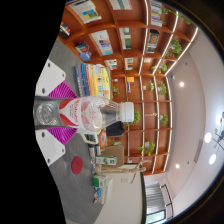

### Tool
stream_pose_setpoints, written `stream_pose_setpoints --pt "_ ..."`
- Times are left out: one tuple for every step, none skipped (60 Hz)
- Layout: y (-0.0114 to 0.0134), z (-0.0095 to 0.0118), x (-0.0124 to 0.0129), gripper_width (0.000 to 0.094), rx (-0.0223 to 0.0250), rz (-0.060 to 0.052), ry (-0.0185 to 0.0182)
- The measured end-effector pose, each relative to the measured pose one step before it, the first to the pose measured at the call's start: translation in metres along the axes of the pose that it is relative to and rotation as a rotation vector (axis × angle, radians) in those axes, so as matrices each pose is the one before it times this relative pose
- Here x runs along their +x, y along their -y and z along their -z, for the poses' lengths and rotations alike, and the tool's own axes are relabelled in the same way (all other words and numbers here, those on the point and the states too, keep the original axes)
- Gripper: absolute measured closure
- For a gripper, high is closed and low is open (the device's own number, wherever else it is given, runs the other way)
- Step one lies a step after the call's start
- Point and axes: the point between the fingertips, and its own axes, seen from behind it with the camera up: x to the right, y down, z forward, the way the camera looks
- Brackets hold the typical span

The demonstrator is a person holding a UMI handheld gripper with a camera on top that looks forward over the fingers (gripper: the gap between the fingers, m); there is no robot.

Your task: Pour water

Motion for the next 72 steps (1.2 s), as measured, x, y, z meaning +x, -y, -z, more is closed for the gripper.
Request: stream_pose_setpoints --pt "-0.00050 0.00018 -0.00075 0.0578 -0.00039 0.0071 -0.00015" --pt "-0.00011 0.00042 -0.00032 0.0578 -0.00062 0.0064 -0.00048" --pt "-0.00016 0.00003 -0.00001 0.0578 -0.00122 -0.0003 -0.00316" --pt "0.00002 0.00026 0.00048 0.0578 -0.00240 -0.0044 -0.00511" --pt "0.00039 0.00027 -0.00018 0.0579 -0.00153 -0.0021 -0.00460" --pt "0.00049 -0.00002 -0.00058 0.0578 -0.00158 0.0003 -0.00229" --pt "0.00004 0.00012 -0.00163 0.0579 -0.00395 -0.0011 0.00135" --pt "0.00078 0.00005 -0.00198 0.0578 -0.00268 -0.0049 0.00262" --pt "0.00121 0.00004 -0.00224 0.0578 0.00006 -0.0098 0.00278" --pt "0.00059 -0.00149 -0.00243 0.0577 0.00614 -0.0148 0.00640" --pt "0.00249 -0.00077 -0.00461 0.0578 0.00427 -0.0176 0.00684" --pt "0.00260 -0.00075 -0.00525 0.0578 0.00333 -0.0217 0.00979" --pt "0.00215 -0.00078 -0.00620 0.0577 0.00107 -0.0272 0.01145" --pt "0.00198 -0.00153 -0.00664 0.0577 0.00057 -0.0308 0.01287" --pt "0.00457 0.00071 -0.00828 0.0577 -0.00409 -0.0304 0.01116" --pt "0.00093 -0.00253 -0.00698 0.0578 -0.00097 -0.0339 0.01347" --pt "0.00082 -0.00288 -0.00671 0.0578 -0.00368 -0.0379 0.01178" --pt "0.00047 -0.00266 -0.00661 0.0578 -0.00320 -0.0392 0.01124" --pt "0.00117 -0.00274 -0.00742 0.0579 -0.00142 -0.0381 0.01284" --pt "-0.00016 -0.00382 -0.00698 0.0578 0.00025 -0.0390 0.01516" --pt "0.00031 -0.00360 -0.00771 0.0578 -0.00293 -0.0438 0.01598" --pt "-0.00091 -0.00321 -0.00864 0.0578 -0.00197 -0.0451 0.01424" --pt "-0.00029 -0.00588 -0.00208 0.0578 0.00364 -0.0471 0.02043" --pt "0.00070 -0.00373 -0.00590 0.0578 0.00304 -0.0474 0.01669" --pt "0.00067 -0.00372 -0.00534 0.0578 0.00464 -0.0484 0.01535" --pt "0.00110 -0.00200 -0.00987 0.0578 0.00197 -0.0535 0.00979" --pt "0.00169 -0.00525 0.00100 0.0579 0.00897 -0.0553 0.01741" --pt "0.00165 -0.00387 -0.00332 0.0578 0.00698 -0.0581 0.01352" --pt "0.00137 -0.00365 -0.00379 0.0578 0.00657 -0.0587 0.01427" --pt "-0.00228 -0.00060 -0.01222 0.0578 0.00305 -0.0600 0.00643" --pt "0.00440 -0.00681 0.00697 0.0579 0.00807 -0.0527 0.02075" --pt "0.00200 -0.00373 -0.00193 0.0579 0.00569 -0.0581 0.01421" --pt "0.00205 -0.00398 -0.00130 0.0579 0.00627 -0.0573 0.01253" --pt "0.00196 -0.00407 -0.00123 0.0580 0.00395 -0.0567 0.01051" --pt "0.00173 -0.00371 -0.00128 0.0579 0.00262 -0.0551 0.00978" --pt "0.00206 -0.00331 -0.00076 0.0578 0.00596 -0.0499 0.00771" --pt "0.00278 -0.00342 -0.00039 0.0579 0.00820 -0.0453 0.00625" --pt "-0.00456 0.00257 -0.01205 0.0580 0.00493 -0.0460 -0.00065" --pt "0.00584 -0.00920 0.00682 0.0579 0.00421 -0.0300 0.01198" --pt "0.00072 -0.00372 -0.00175 0.0580 0.00030 -0.0324 0.00814" --pt "0.00069 -0.00341 -0.00207 0.0579 0.00062 -0.0281 0.00871" --pt "0.00105 -0.00310 -0.00271 0.0579 0.00213 -0.0223 0.00976" --pt "0.00119 -0.00291 -0.00257 0.0581 0.00289 -0.0216 0.00888" --pt "0.00130 -0.00282 -0.00239 0.0580 0.00325 -0.0219 0.00764" --pt "0.00146 -0.00284 -0.00202 0.0579 0.00307 -0.0235 0.00686" --pt "-0.00120 0.00071 -0.00571 0.0578 0.00194 -0.0278 0.00411" --pt "0.00196 -0.00546 -0.00083 0.0578 0.00335 -0.0263 0.00903" --pt "0.00120 -0.00248 -0.00262 0.0578 0.00221 -0.0299 0.00815" --pt "0.00171 -0.00216 -0.00305 0.0577 0.00421 -0.0321 0.00900" --pt "0.00223 -0.00201 -0.00339 0.0577 0.00688 -0.0320 0.01048" --pt "0.00226 -0.00185 -0.00330 0.0577 0.00784 -0.0318 0.01036" --pt "0.00100 0.00008 -0.00419 0.0577 0.00519 -0.0335 0.00843" --pt "0.00241 -0.00387 -0.00161 0.0578 0.00653 -0.0337 0.01046" --pt "0.00184 -0.00184 -0.00316 0.0577 0.00594 -0.0349 0.00988" --pt "0.00228 -0.00193 -0.00257 0.0577 0.00756 -0.0348 0.00935" --pt "0.00217 -0.00173 -0.00244 0.0579 0.00789 -0.0344 0.00830" --pt "0.00185 -0.00169 -0.00214 0.0578 0.00694 -0.0322 0.00719" --pt "0.00145 -0.00037 -0.00148 0.0579 0.00638 -0.0291 0.00431" --pt "0.00185 -0.00213 -0.00053 0.0577 0.00579 -0.0266 0.00491" --pt "0.00183 -0.00148 -0.00074 0.0577 0.00641 -0.0261 0.00366" --pt "0.00191 -0.00120 -0.00085 0.0578 0.00722 -0.0263 0.00422" --pt "0.00184 -0.00090 -0.00138 0.0580 0.00724 -0.0262 0.00570" --pt "0.00165 -0.00068 -0.00145 0.0578 0.00651 -0.0259 0.00637" --pt "0.00155 -0.00045 -0.00173 0.0579 0.00576 -0.0252 0.00600" --pt "0.00110 0.00057 -0.00170 0.0578 0.00653 -0.0239 0.00464" --pt "0.00167 -0.00039 -0.00064 0.0579 0.00512 -0.0188 0.00405" --pt "0.00145 -0.00011 -0.00118 0.0576 0.00544 -0.0163 0.00472" --pt "0.00129 0.00000 -0.00120 0.0578 0.00428 -0.0138 0.00547" --pt "0.00120 0.00008 -0.00129 0.0577 0.00355 -0.0122 0.00545" --pt "0.00107 0.00016 -0.00072 0.0577 0.00339 -0.0109 0.00278" --pt "0.00098 0.00011 -0.00031 0.0577 0.00275 -0.0070 -0.00018" --pt "0.00040 0.00005 -0.00007 0.0578 0.00087 -0.0008 -0.00155"
